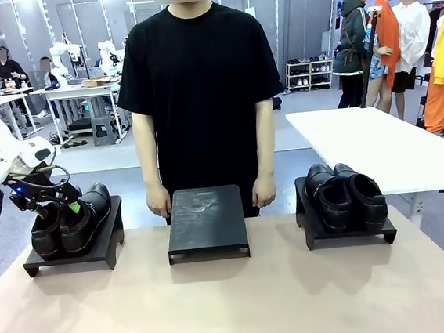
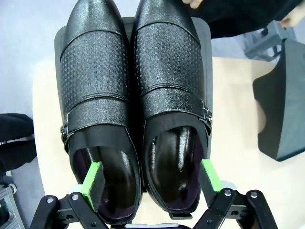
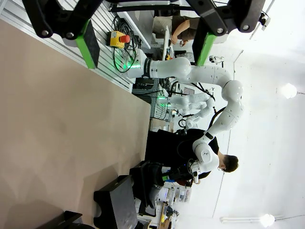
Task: Place the shoes on the stand as instructed by the person.
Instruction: Pick up another pair of Shoes and place it on the Shoes Stand indicated by the person.
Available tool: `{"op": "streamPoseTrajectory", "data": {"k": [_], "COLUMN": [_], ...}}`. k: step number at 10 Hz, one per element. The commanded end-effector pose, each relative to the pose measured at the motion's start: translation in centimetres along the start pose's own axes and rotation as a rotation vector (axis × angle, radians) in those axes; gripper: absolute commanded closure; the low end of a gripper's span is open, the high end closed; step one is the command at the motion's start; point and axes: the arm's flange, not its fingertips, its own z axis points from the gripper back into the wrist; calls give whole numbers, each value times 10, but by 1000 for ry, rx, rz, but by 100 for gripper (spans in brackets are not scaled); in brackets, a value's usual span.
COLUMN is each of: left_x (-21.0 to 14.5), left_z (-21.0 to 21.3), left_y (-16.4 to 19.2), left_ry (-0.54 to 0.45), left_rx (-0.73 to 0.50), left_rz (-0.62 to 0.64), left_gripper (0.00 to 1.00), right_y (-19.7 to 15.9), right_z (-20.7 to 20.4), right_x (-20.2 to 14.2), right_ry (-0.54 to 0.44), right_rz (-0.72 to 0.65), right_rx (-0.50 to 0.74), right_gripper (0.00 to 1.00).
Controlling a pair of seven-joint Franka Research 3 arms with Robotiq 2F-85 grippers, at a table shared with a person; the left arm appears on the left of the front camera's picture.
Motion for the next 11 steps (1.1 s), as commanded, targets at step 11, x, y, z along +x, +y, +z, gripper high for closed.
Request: {"op": "streamPoseTrajectory", "data": {"k": [11], "left_x": [-81], "left_z": [153], "left_y": [100], "left_ry": [239], "left_rx": [-534], "left_rz": [54], "left_gripper": [0], "right_y": [1], "right_z": [1], "right_x": [0], "right_ry": [2], "right_rz": [22], "right_rx": [5], "right_gripper": [0]}}
